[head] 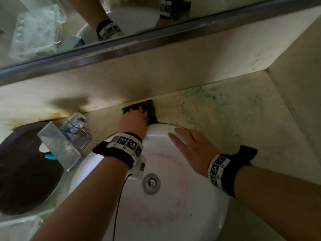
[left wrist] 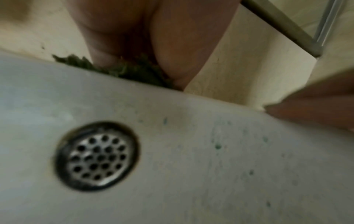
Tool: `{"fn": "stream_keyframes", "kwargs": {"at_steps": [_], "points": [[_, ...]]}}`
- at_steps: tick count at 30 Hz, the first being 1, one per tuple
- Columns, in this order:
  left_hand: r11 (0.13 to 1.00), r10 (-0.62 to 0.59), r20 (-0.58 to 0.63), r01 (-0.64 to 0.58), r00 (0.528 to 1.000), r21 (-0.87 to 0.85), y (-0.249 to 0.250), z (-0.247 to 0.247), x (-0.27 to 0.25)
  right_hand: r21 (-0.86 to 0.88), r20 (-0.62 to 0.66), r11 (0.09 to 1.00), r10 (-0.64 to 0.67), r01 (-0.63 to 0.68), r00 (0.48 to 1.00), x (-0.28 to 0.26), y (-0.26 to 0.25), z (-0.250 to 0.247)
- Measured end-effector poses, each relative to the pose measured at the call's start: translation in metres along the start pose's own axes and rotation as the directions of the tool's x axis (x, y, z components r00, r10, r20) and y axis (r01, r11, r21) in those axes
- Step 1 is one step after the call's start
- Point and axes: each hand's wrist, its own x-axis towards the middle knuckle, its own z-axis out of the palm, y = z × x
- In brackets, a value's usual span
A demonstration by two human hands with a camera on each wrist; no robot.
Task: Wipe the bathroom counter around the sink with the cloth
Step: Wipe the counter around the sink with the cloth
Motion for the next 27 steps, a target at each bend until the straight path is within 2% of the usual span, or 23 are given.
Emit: {"fn": "stream_keyframes", "kwargs": {"at_steps": [4, 6, 9, 11, 14, 16, 18, 21, 27], "points": [[0.997, 0.077, -0.041, -0.077, 0.996, -0.013, 0.033, 0.000, 0.009, 0.046, -0.012, 0.994, 0.104, -0.103, 0.995, -0.017, -0.007, 0.007], [0.990, 0.134, -0.044, -0.136, 0.990, -0.043, 0.062, 0.005, 0.018, 0.045, -0.015, 0.994, 0.105, -0.105, 0.994, -0.014, -0.007, 0.007], [0.983, 0.163, -0.016, -0.163, 0.987, -0.081, 0.097, 0.014, 0.028, 0.042, -0.057, 0.994, 0.100, -0.098, 0.993, -0.009, -0.005, 0.006], [0.975, 0.199, -0.016, -0.199, 0.980, -0.094, 0.105, 0.012, 0.030, 0.050, -0.075, 0.992, 0.119, -0.115, 0.990, -0.011, -0.006, 0.006], [0.943, 0.332, -0.028, -0.331, 0.943, 0.029, 0.088, 0.005, 0.030, 0.050, -0.052, 0.993, 0.109, -0.106, 0.993, -0.010, -0.005, 0.004], [0.958, 0.287, -0.039, -0.285, 0.957, 0.041, 0.057, 0.001, 0.031, 0.032, -0.029, 0.994, 0.107, -0.106, 0.994, -0.011, -0.003, 0.004], [0.987, 0.162, -0.034, -0.162, 0.986, -0.003, 0.025, -0.001, 0.030, 0.030, -0.009, 0.994, 0.107, -0.107, 0.994, -0.011, -0.003, 0.004], [0.997, 0.028, -0.025, -0.030, 0.999, -0.074, 0.009, -0.002, 0.019, 0.045, -0.007, 0.993, 0.113, -0.113, 0.994, -0.010, -0.003, 0.005], [0.995, 0.037, -0.034, -0.040, 0.999, -0.091, 0.046, -0.005, 0.032, 0.056, -0.032, 0.993, 0.107, -0.105, 0.994, -0.010, -0.002, 0.007]]}}
